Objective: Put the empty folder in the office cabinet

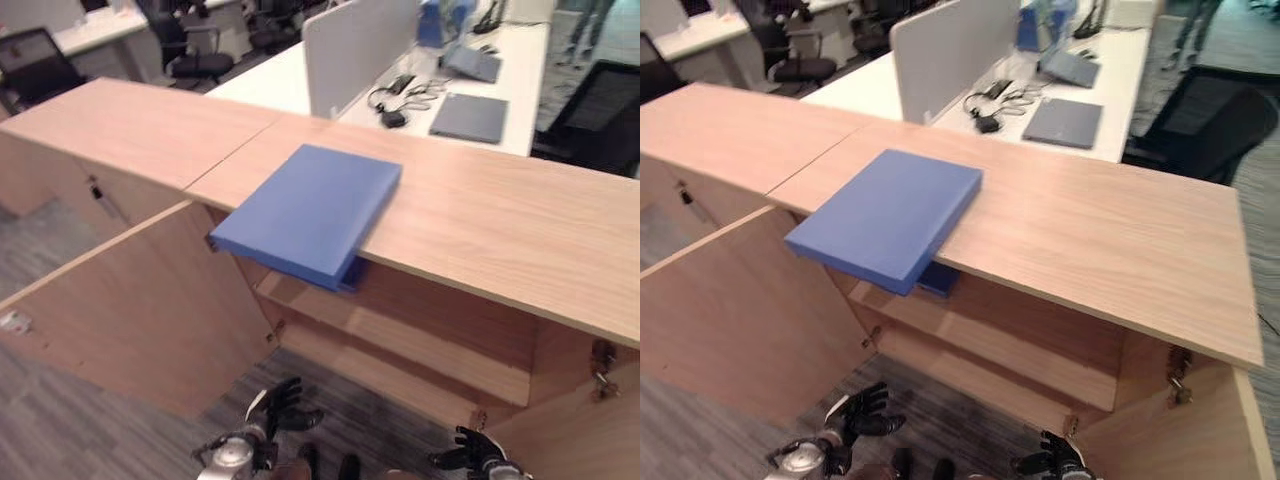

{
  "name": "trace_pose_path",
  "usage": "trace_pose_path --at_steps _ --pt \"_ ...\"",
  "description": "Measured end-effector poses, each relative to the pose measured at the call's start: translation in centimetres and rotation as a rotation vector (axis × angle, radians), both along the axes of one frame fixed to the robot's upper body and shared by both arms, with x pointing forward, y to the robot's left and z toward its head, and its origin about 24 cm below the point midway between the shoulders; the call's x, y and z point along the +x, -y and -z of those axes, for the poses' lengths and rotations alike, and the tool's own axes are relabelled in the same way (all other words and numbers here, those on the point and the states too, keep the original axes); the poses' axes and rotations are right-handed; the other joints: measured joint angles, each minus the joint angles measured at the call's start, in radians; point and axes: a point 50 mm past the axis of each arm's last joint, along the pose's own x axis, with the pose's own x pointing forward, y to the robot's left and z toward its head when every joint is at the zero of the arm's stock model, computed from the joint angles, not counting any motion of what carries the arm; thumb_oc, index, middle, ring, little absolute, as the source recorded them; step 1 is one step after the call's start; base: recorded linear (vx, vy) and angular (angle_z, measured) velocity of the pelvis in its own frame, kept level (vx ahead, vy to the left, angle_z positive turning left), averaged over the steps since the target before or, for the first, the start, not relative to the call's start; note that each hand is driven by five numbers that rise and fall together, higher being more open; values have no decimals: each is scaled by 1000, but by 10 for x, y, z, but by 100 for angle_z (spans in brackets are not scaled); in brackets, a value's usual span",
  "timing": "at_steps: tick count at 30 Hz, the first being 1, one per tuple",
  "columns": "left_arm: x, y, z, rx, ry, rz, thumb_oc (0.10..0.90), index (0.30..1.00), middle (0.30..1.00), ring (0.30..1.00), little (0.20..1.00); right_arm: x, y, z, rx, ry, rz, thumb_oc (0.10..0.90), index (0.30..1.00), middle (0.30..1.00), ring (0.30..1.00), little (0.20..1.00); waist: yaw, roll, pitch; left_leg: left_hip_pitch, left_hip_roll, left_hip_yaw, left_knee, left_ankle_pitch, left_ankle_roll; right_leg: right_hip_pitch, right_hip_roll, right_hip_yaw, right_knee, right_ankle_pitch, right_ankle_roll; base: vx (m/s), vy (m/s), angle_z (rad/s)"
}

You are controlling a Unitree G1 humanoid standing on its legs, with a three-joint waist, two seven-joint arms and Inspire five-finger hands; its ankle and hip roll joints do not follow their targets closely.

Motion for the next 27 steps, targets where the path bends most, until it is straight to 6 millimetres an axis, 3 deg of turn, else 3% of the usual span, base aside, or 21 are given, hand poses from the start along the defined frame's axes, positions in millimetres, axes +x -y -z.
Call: trace_pose_path --at_steps 1,2,3,6,9,14,20,27 --pt "-4 -1 -1 -36 11 -50 800 900 900 900 900 -3 3 0 -2 -8 4 800 900 900 900 900 -3 3 -12 -3 26 -10 5 3 -27 -53 -35 78 74 -13 -93 31 62 -21" --pt "-2 -2 -3 -47 18 -58 800 900 900 900 900 -6 1 1 1 -16 4 800 900 900 900 900 2 -15 -16 8 22 2 4 4 -39 -51 -81 39 45 0 -149 21 81 10" --pt "-1 1 -3 -63 10 -66 800 900 900 900 900 -14 4 3 -7 -39 36 800 900 900 900 900 -21 -2 -21 37 23 -9 -13 0 -46 -19 -69 22 -31 26 -124 0 83 25" --pt "1 -4 -7 -58 29 -99 800 900 900 900 900 -18 2 5 0 -56 41 800 900 900 900 900 -19 4 -26 129 8 -3 -122 2 -28 18 -56 21 -118 83 -119 -11 79 15" --pt "-3 -13 -10 -56 41 -159 800 900 900 900 900 -17 2 4 2 -53 46 800 900 900 900 900 -15 19 -32 199 14 -2 -232 55 -8 38 -40 18 -170 121 -127 -19 76 1" --pt "-18 -31 -10 -15 25 -243 800 900 900 900 900 -23 4 5 0 -65 64 800 900 900 900 900 7 35 -42 215 -2 -2 -268 65 12 72 -45 30 -234 159 -91 -18 61 4" --pt "-39 -50 -7 74 -13 -337 800 900 900 900 900 -30 4 6 8 -75 93 800 900 900 900 900 31 40 -47 227 -13 0 -278 72 16 93 -52 36 -265 179 -93 -27 40 0" --pt "-39 -73 -20 206 34 -409 800 900 900 900 900 -37 1 8 17 -92 101 800 900 900 900 900 58 33 -49 234 -12 -5 -278 75 20 124 -45 29 -311 198 -91 0 3 2"
